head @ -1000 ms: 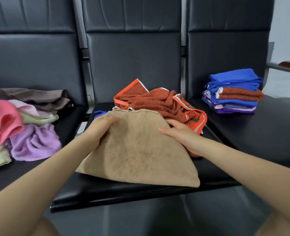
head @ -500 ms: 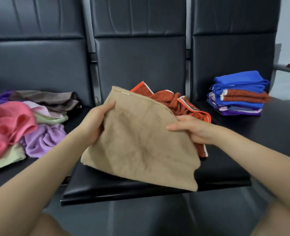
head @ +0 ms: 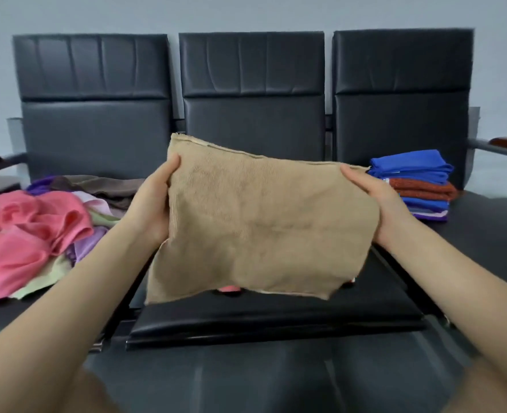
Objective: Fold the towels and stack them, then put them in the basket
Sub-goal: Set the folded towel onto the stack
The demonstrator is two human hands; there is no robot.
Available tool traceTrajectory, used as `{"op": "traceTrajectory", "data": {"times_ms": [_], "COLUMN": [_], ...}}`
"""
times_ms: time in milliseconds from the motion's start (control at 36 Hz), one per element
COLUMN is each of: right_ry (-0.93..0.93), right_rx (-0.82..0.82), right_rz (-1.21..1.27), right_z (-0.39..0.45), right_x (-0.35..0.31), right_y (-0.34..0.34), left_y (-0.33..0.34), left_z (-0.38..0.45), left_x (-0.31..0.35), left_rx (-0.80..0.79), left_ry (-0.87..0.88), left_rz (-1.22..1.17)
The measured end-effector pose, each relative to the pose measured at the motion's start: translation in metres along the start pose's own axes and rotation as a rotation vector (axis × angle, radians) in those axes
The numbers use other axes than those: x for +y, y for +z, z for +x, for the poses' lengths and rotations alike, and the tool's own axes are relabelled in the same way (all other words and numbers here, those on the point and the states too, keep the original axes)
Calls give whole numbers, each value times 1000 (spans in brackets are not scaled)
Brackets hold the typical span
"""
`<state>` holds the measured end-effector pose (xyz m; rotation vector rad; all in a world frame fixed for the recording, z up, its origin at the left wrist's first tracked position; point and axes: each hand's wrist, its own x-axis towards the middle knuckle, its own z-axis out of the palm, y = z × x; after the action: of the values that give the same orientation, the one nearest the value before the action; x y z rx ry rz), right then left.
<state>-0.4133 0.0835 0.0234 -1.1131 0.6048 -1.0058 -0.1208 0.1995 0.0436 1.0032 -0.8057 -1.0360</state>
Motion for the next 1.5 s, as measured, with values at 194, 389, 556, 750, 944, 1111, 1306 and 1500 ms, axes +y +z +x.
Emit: {"op": "traceTrajectory", "data": {"times_ms": [194,389,556,750,944,1111,1306,1500], "right_ry": [17,-20,-117,-40,-331,-275,-100,-320], "right_rx": [131,371,491,530,436,20,-447,-635], "right_rz": [-54,-300,-560,-964,-1218,-1217,-1326,-1769], "right_z": [30,89,126,142,113,53,-13,-35], "right_x": [0,45,74,97,87,84,94,116], "right_y": [-16,-51,-58,-54,-27,12,28,18], "left_y": [-1,-26,-29,-33,-26,-13,-14,-18], "left_z": [24,81,126,146,114,52,2,-9], "left_x": [-18,-78,-106,-124,-108,-102,-118,-145], "left_rx": [174,220,275,333,312,-32,-461,-632], "left_ry": [45,149,156,118,422,473,435,352], "left_rz": [209,646,828,1044,1091,1173,1301,1390]}}
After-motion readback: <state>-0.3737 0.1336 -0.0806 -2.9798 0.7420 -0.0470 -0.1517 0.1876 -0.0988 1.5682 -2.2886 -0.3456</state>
